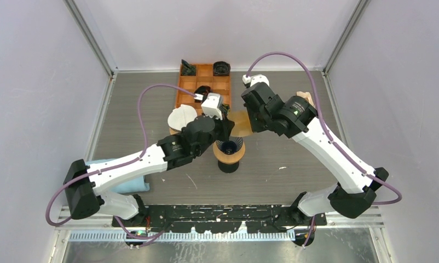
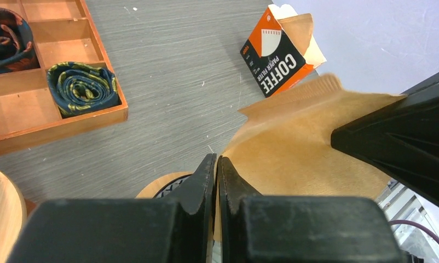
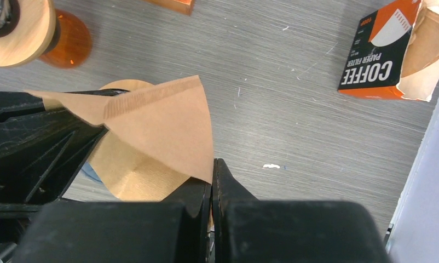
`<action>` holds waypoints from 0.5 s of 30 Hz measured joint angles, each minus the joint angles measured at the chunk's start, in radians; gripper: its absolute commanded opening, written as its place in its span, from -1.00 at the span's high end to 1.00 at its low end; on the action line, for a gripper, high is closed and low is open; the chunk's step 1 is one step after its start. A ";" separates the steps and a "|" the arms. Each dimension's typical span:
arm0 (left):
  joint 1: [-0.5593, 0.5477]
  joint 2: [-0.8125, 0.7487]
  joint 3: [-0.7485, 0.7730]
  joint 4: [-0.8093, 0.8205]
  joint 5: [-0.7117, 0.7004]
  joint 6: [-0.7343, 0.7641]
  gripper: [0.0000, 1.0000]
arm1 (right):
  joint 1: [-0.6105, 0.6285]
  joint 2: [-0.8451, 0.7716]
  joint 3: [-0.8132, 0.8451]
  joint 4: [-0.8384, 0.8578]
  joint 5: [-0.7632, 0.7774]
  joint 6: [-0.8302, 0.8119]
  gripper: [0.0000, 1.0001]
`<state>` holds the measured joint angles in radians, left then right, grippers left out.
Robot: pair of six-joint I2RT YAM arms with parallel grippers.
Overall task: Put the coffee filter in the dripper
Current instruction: Open the coffee filter, then place the coffee filter in the coffee dripper.
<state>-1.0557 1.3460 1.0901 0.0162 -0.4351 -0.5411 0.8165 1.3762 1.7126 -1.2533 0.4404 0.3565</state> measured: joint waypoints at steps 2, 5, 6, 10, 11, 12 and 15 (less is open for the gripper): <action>0.000 -0.006 0.017 -0.032 0.003 0.001 0.89 | 0.000 -0.004 -0.001 0.008 -0.019 -0.004 0.89; 0.000 -0.025 0.039 -0.086 0.010 0.002 0.89 | 0.000 -0.011 -0.001 0.023 -0.051 -0.011 0.87; 0.000 -0.029 0.043 -0.099 0.010 0.002 0.89 | 0.000 -0.011 -0.001 0.026 -0.062 -0.013 0.87; 0.000 -0.060 0.077 -0.195 0.018 0.001 0.89 | 0.000 -0.011 -0.004 0.039 -0.111 -0.018 0.86; 0.000 -0.064 0.089 -0.217 0.020 0.001 0.89 | 0.000 -0.011 -0.007 0.044 -0.122 -0.019 0.86; 0.000 -0.068 0.105 -0.245 0.022 0.001 0.88 | 0.000 -0.011 -0.017 0.056 -0.149 -0.020 0.86; 0.000 -0.069 0.162 -0.330 0.034 0.000 0.88 | 0.000 -0.011 -0.035 0.068 -0.188 -0.021 0.85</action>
<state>-1.0557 1.2766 1.2522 -0.3138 -0.4011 -0.5415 0.8165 1.3651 1.6779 -1.1851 0.2523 0.3355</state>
